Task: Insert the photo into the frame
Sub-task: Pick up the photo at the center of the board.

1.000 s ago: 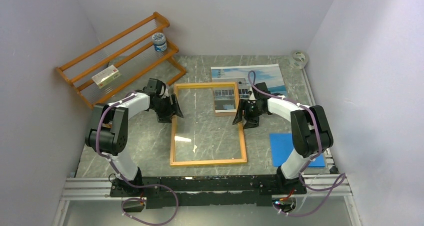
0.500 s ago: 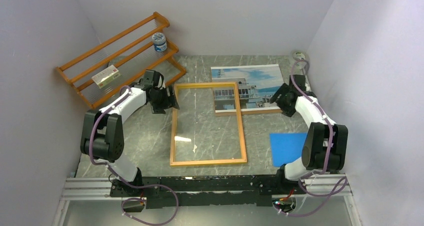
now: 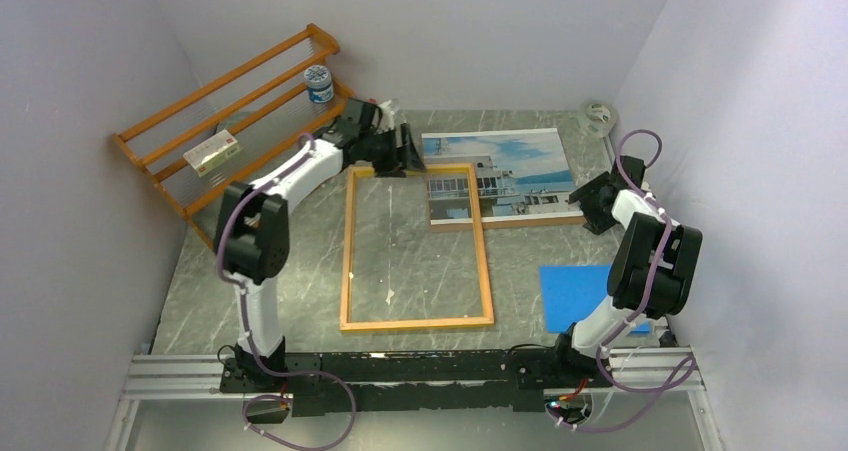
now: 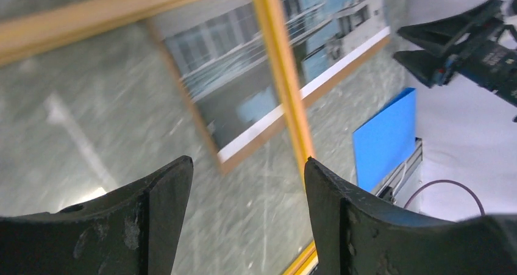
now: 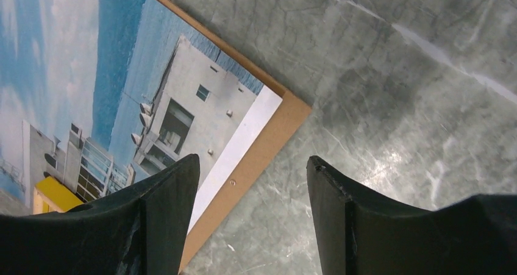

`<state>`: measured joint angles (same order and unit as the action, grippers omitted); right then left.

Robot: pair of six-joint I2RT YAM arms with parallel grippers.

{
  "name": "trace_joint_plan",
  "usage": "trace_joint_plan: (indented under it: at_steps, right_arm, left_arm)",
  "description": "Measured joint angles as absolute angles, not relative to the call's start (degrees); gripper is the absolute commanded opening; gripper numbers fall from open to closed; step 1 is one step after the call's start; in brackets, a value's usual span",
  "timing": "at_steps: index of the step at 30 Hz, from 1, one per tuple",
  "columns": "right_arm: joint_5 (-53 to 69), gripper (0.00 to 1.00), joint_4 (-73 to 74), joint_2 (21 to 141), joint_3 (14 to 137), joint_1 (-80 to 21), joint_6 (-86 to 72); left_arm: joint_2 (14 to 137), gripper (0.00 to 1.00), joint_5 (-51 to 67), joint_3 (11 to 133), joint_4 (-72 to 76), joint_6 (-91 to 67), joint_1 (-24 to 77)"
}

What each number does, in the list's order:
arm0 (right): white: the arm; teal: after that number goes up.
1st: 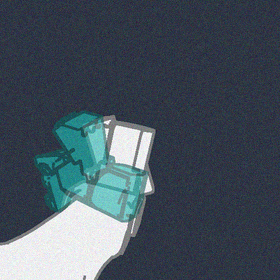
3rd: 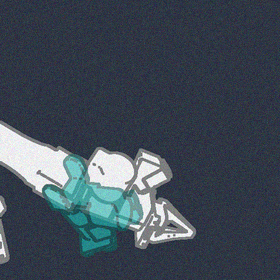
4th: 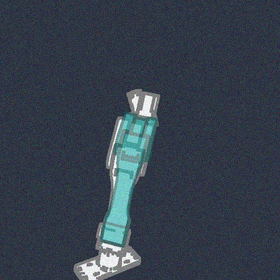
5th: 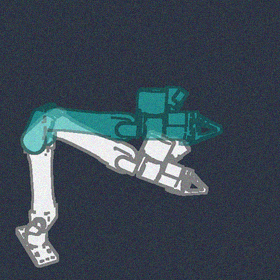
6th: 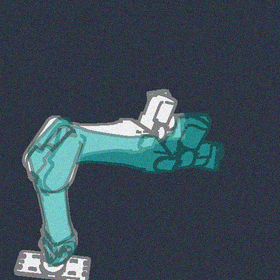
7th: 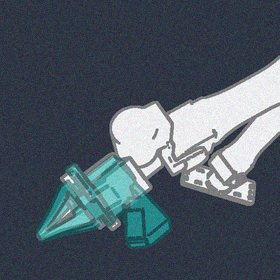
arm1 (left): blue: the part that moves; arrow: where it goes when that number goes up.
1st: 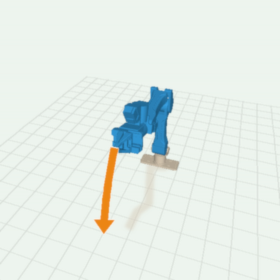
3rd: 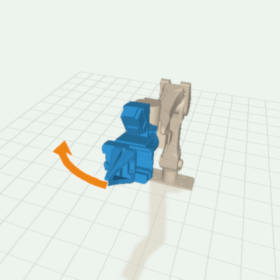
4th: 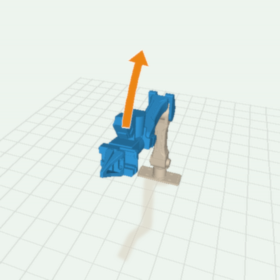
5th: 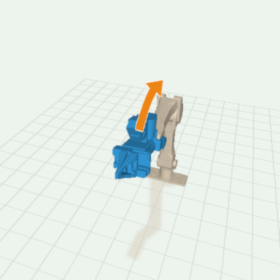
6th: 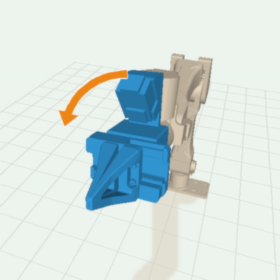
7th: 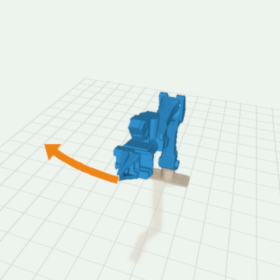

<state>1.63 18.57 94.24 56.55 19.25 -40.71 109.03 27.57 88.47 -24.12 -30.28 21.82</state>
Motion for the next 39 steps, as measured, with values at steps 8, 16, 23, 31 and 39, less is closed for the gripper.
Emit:
trace_joint_plan:
  at_steps: [8, 16, 23, 31, 39]
  right_arm:
    - [6.26, 0.58, 12.75, 96.77, 56.42, 21.30, -41.12]
    - [8.95, 0.63, 9.39, 100.09, 55.92, 23.33, -41.17]
    - [11.51, 0.61, 7.44, 100.84, 55.57, 24.16, -41.15]
    - [17.67, 0.60, -1.52, 102.76, 53.63, 25.17, -41.82]
    - [23.99, 0.60, -10.94, 105.06, 51.68, 25.32, -43.35]
  left_arm:
    - [127.09, 0.68, 33.21, 110.08, -20.14, -32.95, 29.36]
    - [137.53, 0.67, 35.29, 123.09, -18.76, -35.51, 33.74]
    - [138.10, 0.65, 35.11, 123.33, -15.09, -36.77, 36.14]
    - [145.34, 0.64, 32.27, 127.96, -12.45, -35.00, 40.95]
    - [151.57, 0.60, 26.89, 132.25, -16.12, -28.49, 43.16]
